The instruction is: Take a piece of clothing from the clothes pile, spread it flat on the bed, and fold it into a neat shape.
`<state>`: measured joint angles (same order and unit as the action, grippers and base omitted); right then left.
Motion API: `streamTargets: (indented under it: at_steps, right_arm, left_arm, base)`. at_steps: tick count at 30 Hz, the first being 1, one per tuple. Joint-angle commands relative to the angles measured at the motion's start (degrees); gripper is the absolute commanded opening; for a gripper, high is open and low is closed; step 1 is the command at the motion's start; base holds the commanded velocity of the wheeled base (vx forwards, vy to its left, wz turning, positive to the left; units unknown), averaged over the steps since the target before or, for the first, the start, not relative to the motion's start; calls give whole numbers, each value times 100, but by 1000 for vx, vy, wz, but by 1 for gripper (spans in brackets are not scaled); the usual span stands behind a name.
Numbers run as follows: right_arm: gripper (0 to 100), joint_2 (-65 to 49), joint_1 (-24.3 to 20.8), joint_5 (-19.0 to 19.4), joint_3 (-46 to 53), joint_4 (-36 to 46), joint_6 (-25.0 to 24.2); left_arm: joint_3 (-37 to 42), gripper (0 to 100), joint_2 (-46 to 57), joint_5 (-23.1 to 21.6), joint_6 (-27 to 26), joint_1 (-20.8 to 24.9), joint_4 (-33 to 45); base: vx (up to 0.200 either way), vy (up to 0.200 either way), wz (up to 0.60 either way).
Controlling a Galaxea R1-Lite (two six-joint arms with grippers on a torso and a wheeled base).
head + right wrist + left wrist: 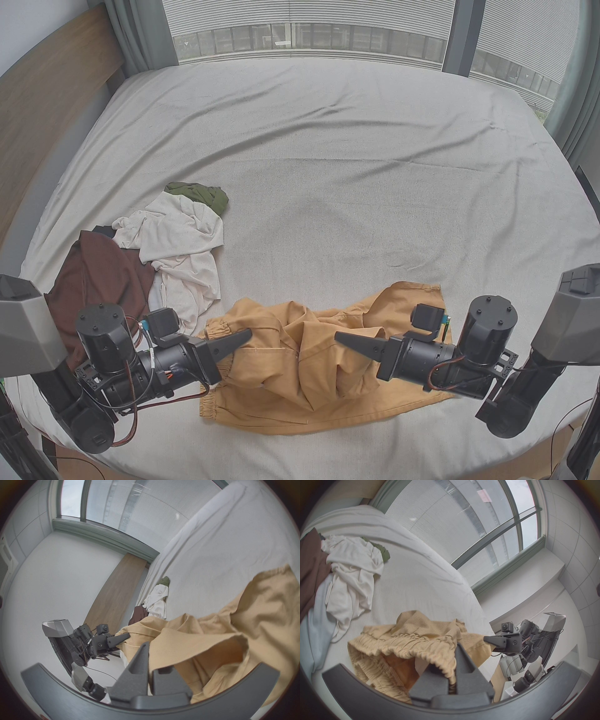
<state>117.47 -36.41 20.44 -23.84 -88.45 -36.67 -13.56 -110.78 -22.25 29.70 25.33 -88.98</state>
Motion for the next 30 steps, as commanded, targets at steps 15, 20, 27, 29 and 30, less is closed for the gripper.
streamTargets:
  at_steps: [15,20,27,29,30]
  right_arm:
    - [0,-681,969,443,91,12,600]
    - [0,-919,1268,610,82,12,424]
    - [0,-1033,1453,724,73,12,345]
    - [0,-1033,1453,733,73,12,345]
    - [0,-1042,1462,733,73,12,345]
  left_arm:
    - [-341,0,346,-8,1,-310,-14]
    - [-367,0,434,-8,1,-310,-14]
    - [-446,0,627,-8,1,-362,-14]
    - [-464,0,645,-8,1,-362,-14]
    - [-481,0,663,-8,1,-362,-14]
  base:
    - [0,0,0]
    - [0,0,0]
    - [0,0,0]
    - [0,0,0]
    - [0,0,0]
